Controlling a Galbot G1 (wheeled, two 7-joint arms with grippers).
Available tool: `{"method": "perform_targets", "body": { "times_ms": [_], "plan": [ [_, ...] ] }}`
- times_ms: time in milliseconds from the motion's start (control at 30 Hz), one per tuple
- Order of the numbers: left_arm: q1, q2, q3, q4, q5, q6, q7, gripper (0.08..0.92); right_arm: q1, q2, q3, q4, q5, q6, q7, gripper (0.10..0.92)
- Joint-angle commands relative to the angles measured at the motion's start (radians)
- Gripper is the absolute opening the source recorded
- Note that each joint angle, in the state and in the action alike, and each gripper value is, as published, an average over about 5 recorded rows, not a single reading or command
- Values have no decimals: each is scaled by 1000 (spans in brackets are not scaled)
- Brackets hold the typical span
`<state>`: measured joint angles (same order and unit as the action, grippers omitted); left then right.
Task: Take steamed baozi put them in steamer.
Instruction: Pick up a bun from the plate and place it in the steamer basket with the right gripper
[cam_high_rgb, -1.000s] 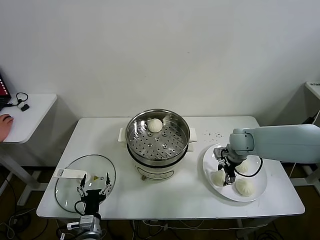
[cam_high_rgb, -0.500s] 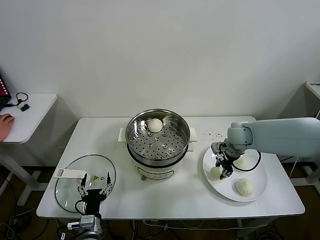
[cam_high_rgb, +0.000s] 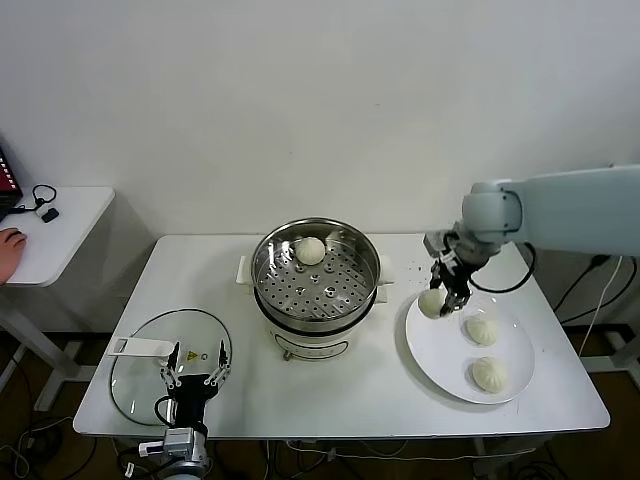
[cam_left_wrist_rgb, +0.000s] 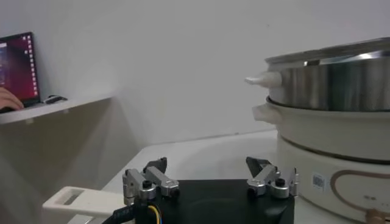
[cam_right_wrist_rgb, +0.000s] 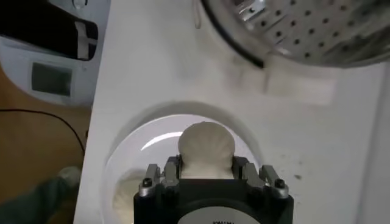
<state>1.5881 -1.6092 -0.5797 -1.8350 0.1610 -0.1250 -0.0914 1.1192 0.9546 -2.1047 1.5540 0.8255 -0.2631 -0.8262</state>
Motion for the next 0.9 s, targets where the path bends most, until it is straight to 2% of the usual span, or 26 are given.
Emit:
{"method": "perform_targets", "body": {
  "times_ms": [33,333,900],
  "plan": [
    [1,-49,2,-7,1,4,1,823,197,49,1,4,116,8,-43,551],
    [2,-49,3,-17,-1,6,2,823,123,182,149,-93,194,-25,-24,551],
    [2,-49,-4,-12,-8,7,3,823,-251,420,375,-293,209,-142,111,557]
  ]
}}
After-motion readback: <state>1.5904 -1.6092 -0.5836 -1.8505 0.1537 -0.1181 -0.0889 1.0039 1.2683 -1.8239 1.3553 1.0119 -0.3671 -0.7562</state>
